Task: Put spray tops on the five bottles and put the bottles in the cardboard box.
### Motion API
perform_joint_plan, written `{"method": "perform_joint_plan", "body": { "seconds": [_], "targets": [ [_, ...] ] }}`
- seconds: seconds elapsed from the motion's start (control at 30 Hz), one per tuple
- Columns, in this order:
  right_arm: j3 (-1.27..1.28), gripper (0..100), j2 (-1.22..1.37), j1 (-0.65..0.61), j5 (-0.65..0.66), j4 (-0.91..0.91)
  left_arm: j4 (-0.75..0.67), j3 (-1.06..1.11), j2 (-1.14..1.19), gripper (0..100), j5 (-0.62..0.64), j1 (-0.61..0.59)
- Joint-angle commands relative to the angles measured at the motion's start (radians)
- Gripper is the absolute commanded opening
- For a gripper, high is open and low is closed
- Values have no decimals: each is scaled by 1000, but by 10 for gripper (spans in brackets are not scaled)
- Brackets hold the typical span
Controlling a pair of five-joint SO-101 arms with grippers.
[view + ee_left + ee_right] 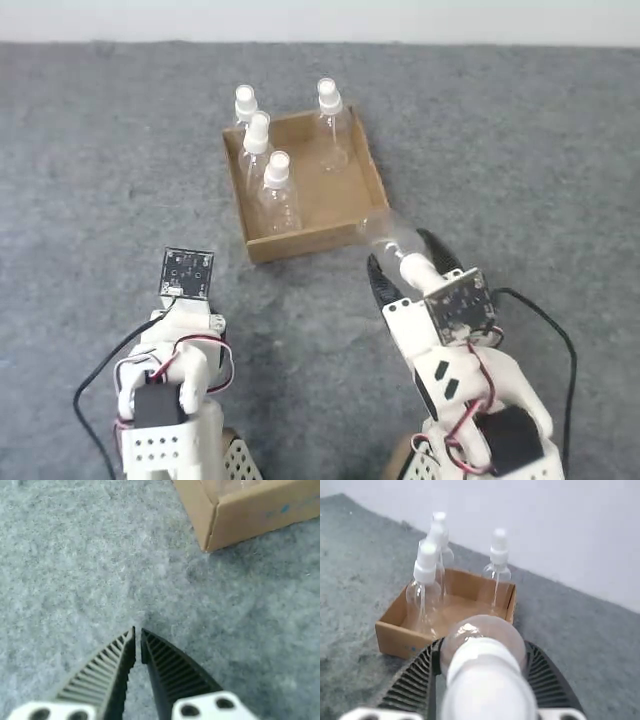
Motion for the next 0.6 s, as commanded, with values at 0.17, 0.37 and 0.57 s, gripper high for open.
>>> {"method": "perform_joint_plan", "body": {
  "seconds": [0.17,0.37,0.57],
  "targets": [
    [-269,69,243,10,75,-8,3,-12,-23,12,-9,-3],
    [-430,69,492,8,72,-8,3,-12,-23,12,-9,-3],
    [-529,69,656,10,72,-8,3,-12,-23,12,-9,-3]
  ]
}}
